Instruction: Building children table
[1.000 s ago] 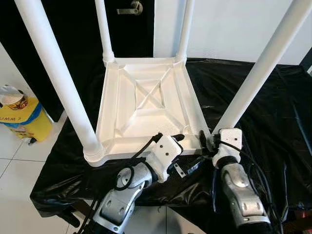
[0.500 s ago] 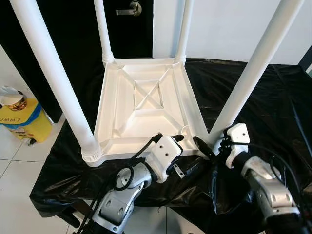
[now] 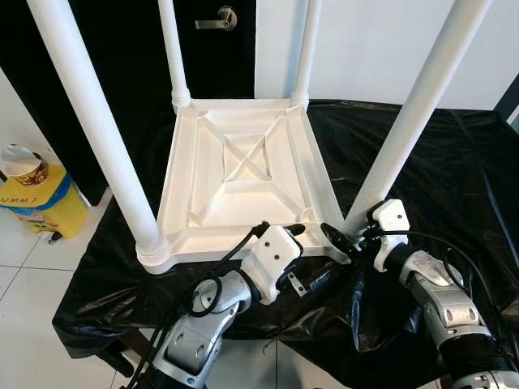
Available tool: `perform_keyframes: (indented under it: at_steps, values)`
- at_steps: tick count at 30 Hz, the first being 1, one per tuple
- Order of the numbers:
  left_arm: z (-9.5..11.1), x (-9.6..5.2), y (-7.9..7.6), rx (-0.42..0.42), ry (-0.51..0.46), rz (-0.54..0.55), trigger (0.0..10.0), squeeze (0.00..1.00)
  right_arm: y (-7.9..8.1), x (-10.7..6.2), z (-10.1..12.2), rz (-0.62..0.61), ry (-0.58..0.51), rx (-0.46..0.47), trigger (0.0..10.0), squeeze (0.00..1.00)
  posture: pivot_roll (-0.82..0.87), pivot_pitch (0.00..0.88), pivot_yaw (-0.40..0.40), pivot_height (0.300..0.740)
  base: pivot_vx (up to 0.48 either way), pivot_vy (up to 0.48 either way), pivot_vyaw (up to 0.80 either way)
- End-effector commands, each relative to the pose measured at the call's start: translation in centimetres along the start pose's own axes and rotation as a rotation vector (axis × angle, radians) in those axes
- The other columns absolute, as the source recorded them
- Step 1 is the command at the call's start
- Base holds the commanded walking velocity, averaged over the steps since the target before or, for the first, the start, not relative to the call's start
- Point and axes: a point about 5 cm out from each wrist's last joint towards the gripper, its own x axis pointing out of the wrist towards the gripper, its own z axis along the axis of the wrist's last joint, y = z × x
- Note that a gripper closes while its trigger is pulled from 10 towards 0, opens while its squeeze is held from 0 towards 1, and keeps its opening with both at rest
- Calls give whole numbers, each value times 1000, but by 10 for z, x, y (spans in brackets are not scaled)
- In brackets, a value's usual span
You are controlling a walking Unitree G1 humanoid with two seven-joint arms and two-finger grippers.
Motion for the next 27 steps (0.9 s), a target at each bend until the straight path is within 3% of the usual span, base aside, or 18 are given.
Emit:
perform_keyframes:
  at_steps: [1, 6, 7, 9, 10, 19, 27]
  values:
    - [-3, -1, 4, 7, 20, 35, 10000, 0, 7, 2, -8, 38, 29, 10, 0, 0, 37, 7, -57, 740, 0, 0, 0]
    - [-2, 0, 5, 7, 19, 35, 10000, 0, 6, 1, -12, 16, 33, 18, 0, 0, 34, 9, -55, 740, 0, 0, 0]
    - [-2, 0, 5, 8, 19, 34, 10000, 0, 6, 0, -14, 0, 38, 22, 5529, 0, 29, 11, -51, 740, 0, 0, 0]
    - [-2, 1, 5, 8, 19, 32, 10000, 0, 6, -1, -16, -19, 44, 26, 5529, 0, 29, 11, -51, 740, 0, 0, 0]
    - [-2, 1, 5, 9, 19, 30, 10000, 0, 5, -1, -17, -51, 51, 33, 10000, 0, 25, 12, -49, 740, 0, 0, 0]
    - [-1, 1, 4, 7, 17, 21, 10000, 0, 3, 0, -18, -215, 57, 31, 10000, 0, 18, 17, -49, 740, 0, 0, 0]
    - [-3, -1, 1, -1, 20, 15, 10000, 0, 12, 1, -16, -355, 45, 67, 10000, 0, 14, 24, -56, 740, 0, 0, 0]
